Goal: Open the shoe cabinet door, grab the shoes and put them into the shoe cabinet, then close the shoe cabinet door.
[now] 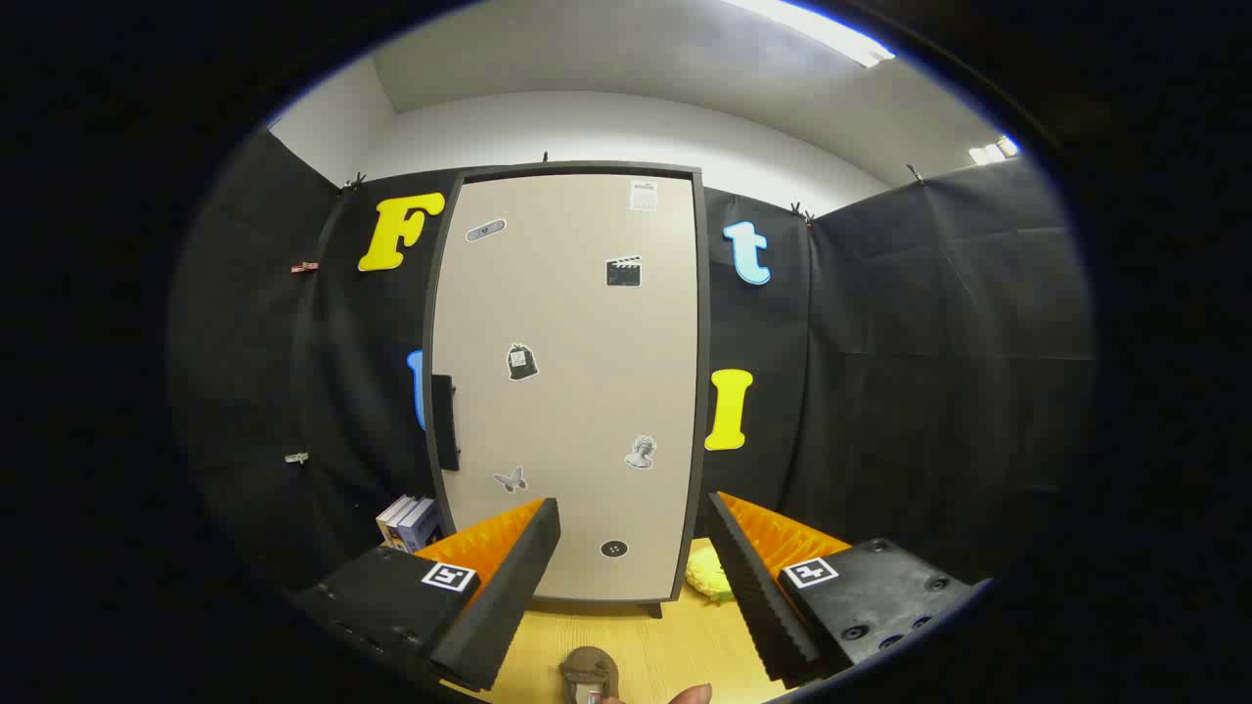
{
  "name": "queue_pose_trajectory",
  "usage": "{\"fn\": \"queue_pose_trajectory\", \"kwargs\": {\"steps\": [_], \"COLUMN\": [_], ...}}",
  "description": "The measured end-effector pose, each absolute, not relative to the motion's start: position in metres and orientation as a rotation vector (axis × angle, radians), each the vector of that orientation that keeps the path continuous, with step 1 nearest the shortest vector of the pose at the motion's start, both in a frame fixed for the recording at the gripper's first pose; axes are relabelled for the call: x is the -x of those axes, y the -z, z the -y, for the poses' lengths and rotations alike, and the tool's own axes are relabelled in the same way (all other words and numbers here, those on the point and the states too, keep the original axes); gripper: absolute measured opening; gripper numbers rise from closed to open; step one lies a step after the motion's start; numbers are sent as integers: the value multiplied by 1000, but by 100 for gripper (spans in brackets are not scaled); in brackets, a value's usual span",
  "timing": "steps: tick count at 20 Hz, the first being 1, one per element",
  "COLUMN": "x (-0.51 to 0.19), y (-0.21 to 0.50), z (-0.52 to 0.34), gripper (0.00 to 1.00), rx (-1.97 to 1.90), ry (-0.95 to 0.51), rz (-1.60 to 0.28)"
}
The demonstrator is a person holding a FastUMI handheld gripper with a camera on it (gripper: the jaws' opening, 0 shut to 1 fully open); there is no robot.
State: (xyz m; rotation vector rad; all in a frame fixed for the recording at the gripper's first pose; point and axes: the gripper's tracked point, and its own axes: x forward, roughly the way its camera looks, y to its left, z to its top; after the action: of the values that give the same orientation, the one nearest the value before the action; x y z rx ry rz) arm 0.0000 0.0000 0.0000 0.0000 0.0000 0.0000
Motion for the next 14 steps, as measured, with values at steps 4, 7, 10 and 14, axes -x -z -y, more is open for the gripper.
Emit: {"fn": "queue_pose_trajectory", "kwargs": {"steps": [4,7,10,14], "x": [2,2,2,1], "y": [3,3,3,3], "z": [-3,-6,-9,-14], "gripper": [98,98,98,98], "rx": [7,8,6,-8], "ry": [-1,-4,-5,-12], "rz": [-7,-9,-8,-7]}}
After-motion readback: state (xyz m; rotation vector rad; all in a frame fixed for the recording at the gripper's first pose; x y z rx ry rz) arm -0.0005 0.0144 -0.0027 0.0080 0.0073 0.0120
